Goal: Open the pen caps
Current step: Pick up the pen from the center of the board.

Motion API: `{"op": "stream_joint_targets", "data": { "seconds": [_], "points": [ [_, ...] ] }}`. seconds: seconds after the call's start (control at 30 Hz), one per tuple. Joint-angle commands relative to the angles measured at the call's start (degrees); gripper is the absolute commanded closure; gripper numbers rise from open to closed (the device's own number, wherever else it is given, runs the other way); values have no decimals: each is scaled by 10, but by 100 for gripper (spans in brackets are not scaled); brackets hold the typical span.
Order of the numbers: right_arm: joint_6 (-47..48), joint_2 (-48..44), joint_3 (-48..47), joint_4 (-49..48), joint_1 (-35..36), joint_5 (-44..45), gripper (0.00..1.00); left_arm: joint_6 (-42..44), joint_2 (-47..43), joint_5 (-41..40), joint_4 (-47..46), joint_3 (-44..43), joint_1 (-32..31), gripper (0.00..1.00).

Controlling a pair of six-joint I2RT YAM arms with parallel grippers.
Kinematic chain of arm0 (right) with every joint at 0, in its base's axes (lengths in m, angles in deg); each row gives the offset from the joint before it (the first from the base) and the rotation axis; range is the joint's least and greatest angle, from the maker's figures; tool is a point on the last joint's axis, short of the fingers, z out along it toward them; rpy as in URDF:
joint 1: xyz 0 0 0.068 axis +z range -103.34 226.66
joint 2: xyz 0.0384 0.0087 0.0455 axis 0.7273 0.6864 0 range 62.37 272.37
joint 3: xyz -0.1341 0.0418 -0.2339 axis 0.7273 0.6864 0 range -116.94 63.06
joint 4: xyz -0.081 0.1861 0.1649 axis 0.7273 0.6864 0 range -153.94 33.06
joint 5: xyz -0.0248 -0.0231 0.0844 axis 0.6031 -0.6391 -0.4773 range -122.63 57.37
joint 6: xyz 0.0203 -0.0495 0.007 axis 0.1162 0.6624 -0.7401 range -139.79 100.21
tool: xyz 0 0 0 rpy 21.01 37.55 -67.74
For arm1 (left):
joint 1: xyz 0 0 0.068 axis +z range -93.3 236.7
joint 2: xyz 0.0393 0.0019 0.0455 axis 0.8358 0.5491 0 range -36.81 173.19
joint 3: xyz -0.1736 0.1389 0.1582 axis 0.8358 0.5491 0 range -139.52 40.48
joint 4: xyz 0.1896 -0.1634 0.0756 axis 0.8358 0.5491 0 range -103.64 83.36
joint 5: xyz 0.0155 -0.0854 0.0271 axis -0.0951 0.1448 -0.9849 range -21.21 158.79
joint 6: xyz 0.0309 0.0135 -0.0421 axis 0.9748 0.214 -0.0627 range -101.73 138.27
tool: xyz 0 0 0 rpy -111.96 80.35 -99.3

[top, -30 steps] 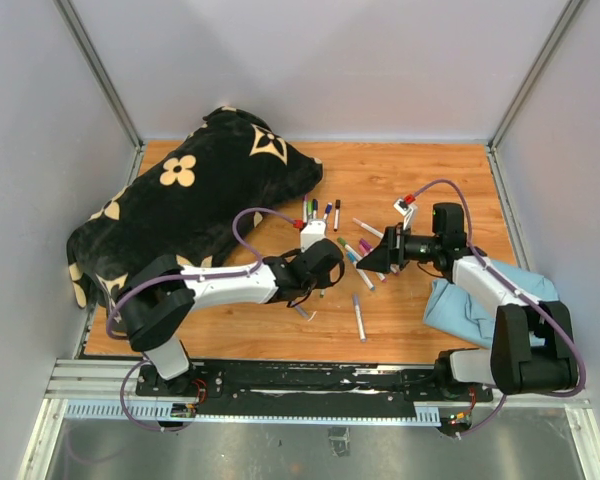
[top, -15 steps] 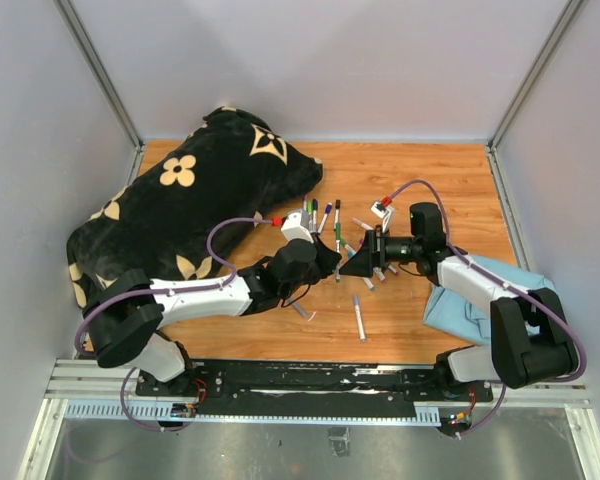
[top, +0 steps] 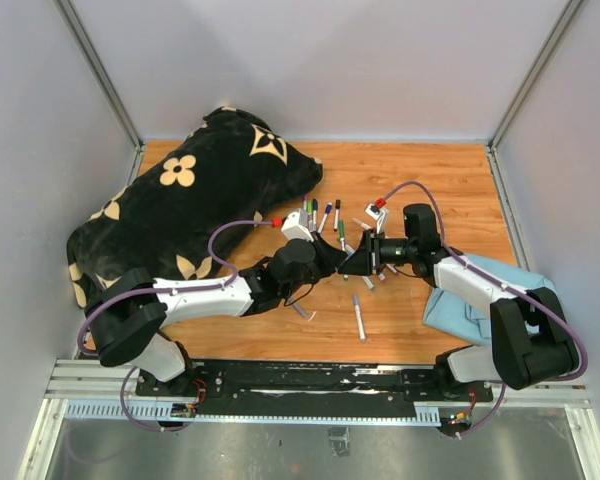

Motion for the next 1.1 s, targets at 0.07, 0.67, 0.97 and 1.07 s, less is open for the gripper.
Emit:
{"op": "stream_joint_targets", "data": {
  "seconds": [0.07, 0.67, 0.97, 1.07],
  "points": [
    [-7, 0, -24, 2, 7, -6, 98, -1, -11, 10, -24, -3, -1, 98],
    [157, 36, -109, 154, 5, -148, 99, 165, -276, 34, -206, 238, 7, 9],
    [235, 29, -133, 224, 5, -161, 99, 196, -375, 48, -229, 309, 19, 1],
    [247, 29, -137, 236, 5, -161, 99, 203, -397, 66, -241, 322, 23, 1]
  ]
}}
